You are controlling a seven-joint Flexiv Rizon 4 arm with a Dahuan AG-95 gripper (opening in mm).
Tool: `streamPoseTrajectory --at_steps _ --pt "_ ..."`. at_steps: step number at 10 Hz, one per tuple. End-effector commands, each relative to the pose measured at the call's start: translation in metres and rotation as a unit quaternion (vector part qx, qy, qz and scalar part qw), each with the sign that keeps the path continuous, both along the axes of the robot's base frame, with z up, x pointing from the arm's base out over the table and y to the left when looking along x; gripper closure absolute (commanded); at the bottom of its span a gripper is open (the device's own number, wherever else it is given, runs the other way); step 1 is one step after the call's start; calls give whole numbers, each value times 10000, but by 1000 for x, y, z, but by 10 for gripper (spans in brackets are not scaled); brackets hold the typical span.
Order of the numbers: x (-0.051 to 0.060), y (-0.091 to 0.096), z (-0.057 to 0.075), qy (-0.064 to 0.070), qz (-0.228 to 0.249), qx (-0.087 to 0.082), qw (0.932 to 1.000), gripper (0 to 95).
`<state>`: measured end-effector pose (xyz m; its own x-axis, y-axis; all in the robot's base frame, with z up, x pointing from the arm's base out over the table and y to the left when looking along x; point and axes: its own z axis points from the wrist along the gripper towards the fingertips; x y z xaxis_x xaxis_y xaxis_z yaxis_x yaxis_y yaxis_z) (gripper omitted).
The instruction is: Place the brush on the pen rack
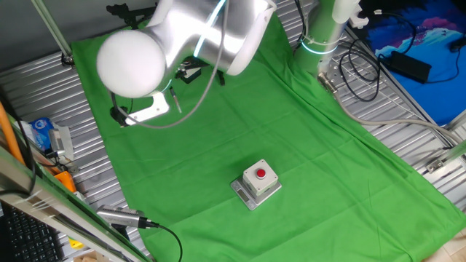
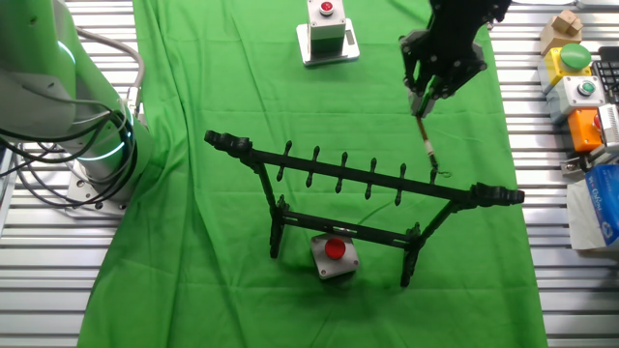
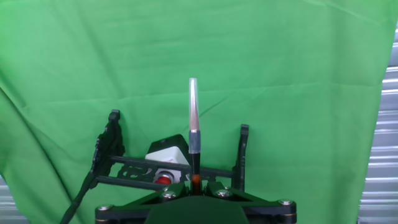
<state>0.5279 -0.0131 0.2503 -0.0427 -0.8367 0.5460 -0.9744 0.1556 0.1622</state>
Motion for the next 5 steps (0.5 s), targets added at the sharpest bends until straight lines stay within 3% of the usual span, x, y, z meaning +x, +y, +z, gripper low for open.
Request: streamPoseTrajectory --at_steps 1,5 --pt "2 2 0 19 8 15 10000 950" --pt "12 20 -1 52 21 0 10000 950"
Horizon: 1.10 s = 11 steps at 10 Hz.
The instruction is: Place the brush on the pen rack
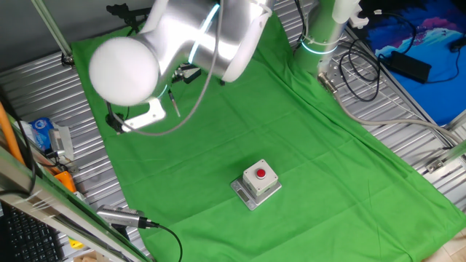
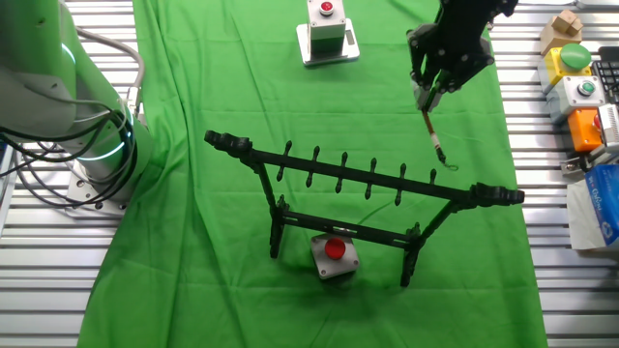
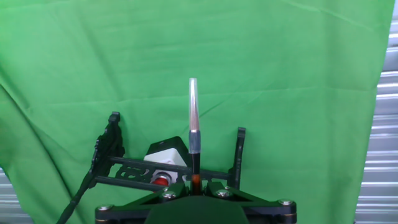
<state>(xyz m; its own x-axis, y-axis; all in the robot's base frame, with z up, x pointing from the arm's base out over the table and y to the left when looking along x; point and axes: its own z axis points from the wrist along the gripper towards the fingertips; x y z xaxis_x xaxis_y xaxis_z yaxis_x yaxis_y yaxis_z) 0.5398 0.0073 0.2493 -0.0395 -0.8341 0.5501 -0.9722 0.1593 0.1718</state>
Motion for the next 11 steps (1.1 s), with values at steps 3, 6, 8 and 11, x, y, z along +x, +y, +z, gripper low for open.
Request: streamPoseTrajectory --at_steps 3,6,8,11 --pt "-5 3 8 7 100 -12 9999 950" --pt "-7 3 10 -62 -29 -4 10000 950" --pt "-7 3 10 -144 -227 -30 9996 950" --pt "-7 3 10 -330 -502 -159 9981 950"
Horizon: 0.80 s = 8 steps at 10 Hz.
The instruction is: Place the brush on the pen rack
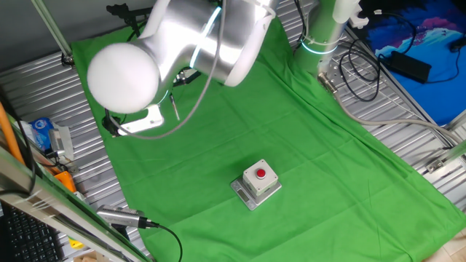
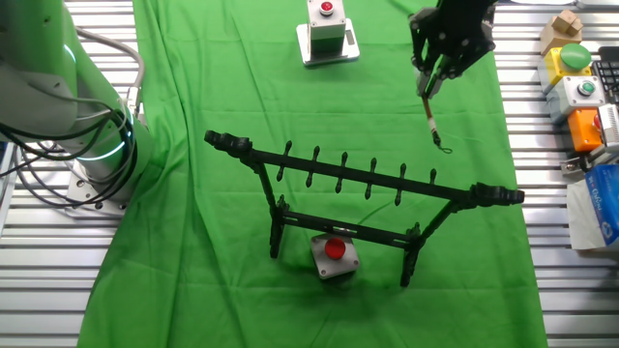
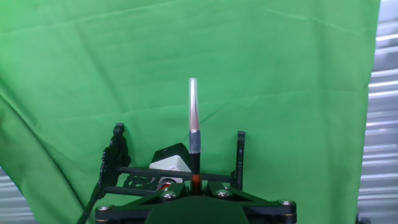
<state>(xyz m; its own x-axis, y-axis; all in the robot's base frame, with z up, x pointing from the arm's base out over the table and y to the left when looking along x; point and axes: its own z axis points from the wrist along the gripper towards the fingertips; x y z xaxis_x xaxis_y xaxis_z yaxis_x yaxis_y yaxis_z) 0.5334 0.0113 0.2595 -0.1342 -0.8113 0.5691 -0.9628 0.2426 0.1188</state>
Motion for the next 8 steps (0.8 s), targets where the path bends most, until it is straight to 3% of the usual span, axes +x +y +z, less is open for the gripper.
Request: streamPoseTrajectory --at_steps 1,3,8 --pt "-1 -1 -1 -160 -207 -94 9996 950" --pt "-1 -1 -1 -264 -332 -204 9989 950" --pt "-4 -3 -1 -259 -172 -325 9990 950"
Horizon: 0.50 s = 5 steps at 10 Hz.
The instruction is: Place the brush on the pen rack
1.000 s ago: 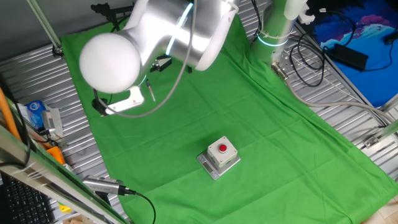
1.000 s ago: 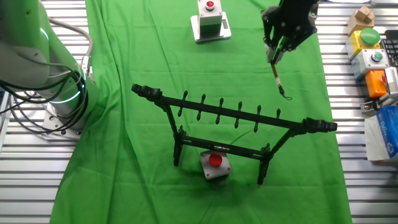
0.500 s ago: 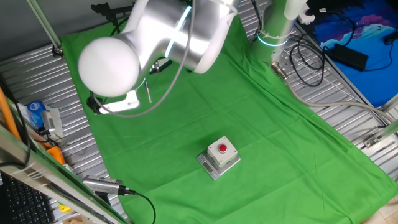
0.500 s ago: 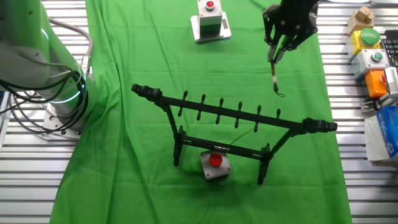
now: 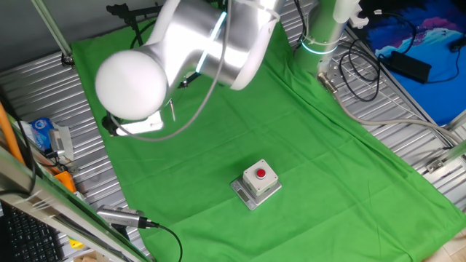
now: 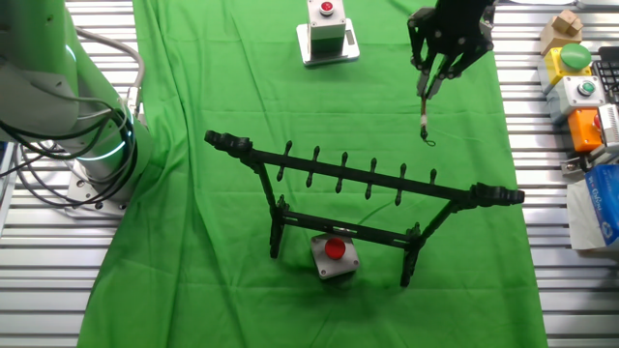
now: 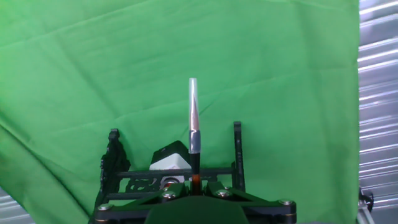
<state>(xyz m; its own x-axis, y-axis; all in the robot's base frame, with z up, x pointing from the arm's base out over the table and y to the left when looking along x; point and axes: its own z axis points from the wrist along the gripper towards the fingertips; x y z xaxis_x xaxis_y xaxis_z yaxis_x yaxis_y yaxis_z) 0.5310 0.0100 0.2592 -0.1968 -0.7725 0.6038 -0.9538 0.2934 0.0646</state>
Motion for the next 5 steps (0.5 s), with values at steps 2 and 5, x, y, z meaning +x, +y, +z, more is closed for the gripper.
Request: streamPoseTrajectory --at_steps 2,5 --pt "-13 -10 -5 -170 143 -91 9997 950" --pt "-12 -15 -9 -199 258 -109 9994 950"
